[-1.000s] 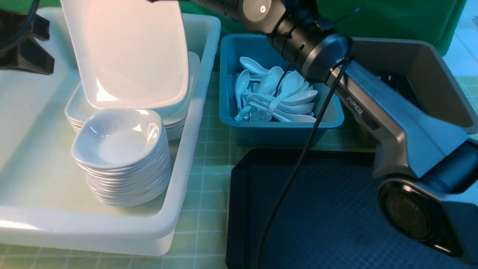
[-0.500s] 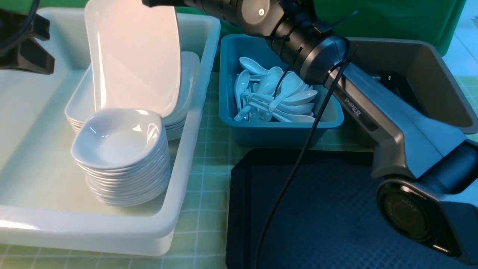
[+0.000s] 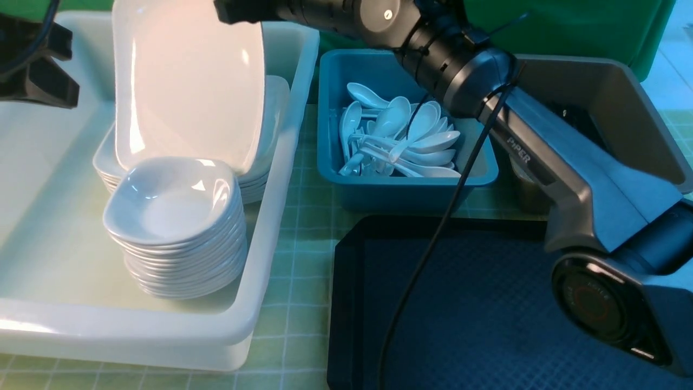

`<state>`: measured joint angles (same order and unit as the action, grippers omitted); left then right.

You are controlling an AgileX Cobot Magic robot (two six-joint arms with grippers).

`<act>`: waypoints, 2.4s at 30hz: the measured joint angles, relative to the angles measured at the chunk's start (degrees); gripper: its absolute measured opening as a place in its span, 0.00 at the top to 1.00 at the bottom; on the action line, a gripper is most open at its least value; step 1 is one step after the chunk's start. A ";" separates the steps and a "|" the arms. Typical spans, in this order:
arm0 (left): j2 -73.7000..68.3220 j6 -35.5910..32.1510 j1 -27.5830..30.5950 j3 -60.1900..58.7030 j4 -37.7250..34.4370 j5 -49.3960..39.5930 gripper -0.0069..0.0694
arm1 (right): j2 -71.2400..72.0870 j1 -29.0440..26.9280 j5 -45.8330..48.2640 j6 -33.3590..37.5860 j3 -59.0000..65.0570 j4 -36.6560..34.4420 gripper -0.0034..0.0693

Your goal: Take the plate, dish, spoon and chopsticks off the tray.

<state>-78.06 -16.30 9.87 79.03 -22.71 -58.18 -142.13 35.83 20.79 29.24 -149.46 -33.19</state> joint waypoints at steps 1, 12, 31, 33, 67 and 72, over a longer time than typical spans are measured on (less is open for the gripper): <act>0.00 -0.05 0.00 0.00 0.00 0.06 0.93 | 0.00 -0.46 0.91 0.00 0.00 0.00 0.58; 0.00 -0.11 0.00 0.00 -0.05 1.83 0.93 | 0.11 -1.59 7.07 0.13 0.00 0.79 0.58; -11.22 7.82 0.00 2.39 14.16 9.14 0.93 | 26.82 -4.78 47.59 -12.01 1.30 27.44 0.94; -15.89 9.69 0.00 7.11 17.03 10.10 0.93 | 30.54 -5.80 48.41 -13.24 3.51 28.06 0.94; -52.82 15.48 -0.17 52.72 22.03 2.51 0.93 | 63.66 -6.75 42.82 -19.94 49.84 41.21 0.94; -40.67 6.41 -1.37 54.83 9.68 -5.14 0.93 | 62.87 -7.15 36.62 -24.25 49.05 45.78 0.94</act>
<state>-118.73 -9.89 8.50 133.86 -13.03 -63.32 -79.26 28.69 57.41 4.99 -100.40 12.59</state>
